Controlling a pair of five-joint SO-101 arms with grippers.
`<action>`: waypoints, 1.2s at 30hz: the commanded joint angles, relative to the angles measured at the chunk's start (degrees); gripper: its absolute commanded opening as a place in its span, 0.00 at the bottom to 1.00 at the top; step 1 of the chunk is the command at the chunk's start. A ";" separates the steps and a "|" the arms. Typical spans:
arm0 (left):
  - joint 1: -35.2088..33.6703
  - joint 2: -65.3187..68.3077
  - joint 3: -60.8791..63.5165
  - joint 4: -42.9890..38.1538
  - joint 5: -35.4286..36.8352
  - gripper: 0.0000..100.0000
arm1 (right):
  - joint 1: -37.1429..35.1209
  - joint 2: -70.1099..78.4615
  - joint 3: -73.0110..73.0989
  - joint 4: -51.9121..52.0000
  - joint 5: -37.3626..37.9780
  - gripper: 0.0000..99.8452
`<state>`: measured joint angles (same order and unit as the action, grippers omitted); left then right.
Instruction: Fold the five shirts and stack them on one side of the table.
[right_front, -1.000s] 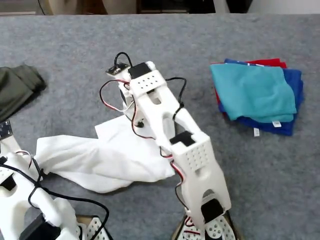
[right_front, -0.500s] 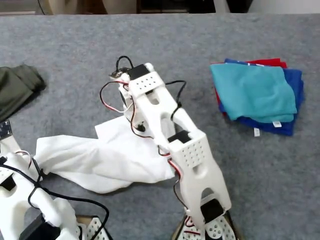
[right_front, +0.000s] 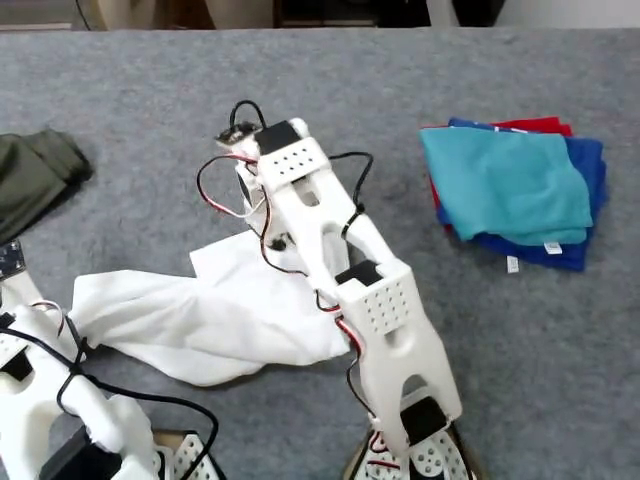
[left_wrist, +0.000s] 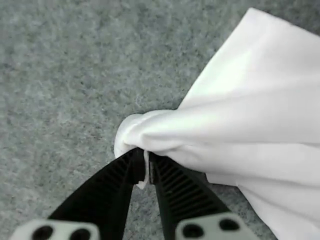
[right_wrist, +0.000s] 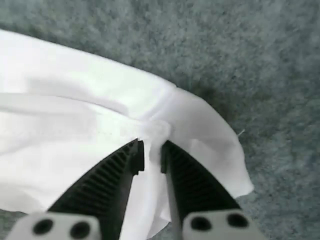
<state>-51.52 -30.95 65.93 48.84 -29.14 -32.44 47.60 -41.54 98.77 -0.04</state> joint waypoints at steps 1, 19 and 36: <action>-0.79 -0.92 -0.18 -0.62 -0.35 0.02 | 0.75 -0.40 -7.08 1.93 -0.09 0.02; -0.79 -0.92 -0.18 -0.62 -0.35 0.02 | 0.84 -8.22 -12.44 3.52 1.41 0.01; 7.91 -12.26 -63.30 34.73 15.38 0.02 | 3.12 -44.26 -16.75 -8.26 8.26 0.00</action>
<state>-46.24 -40.35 27.16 76.00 -16.22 -30.86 12.88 -53.49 95.25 5.76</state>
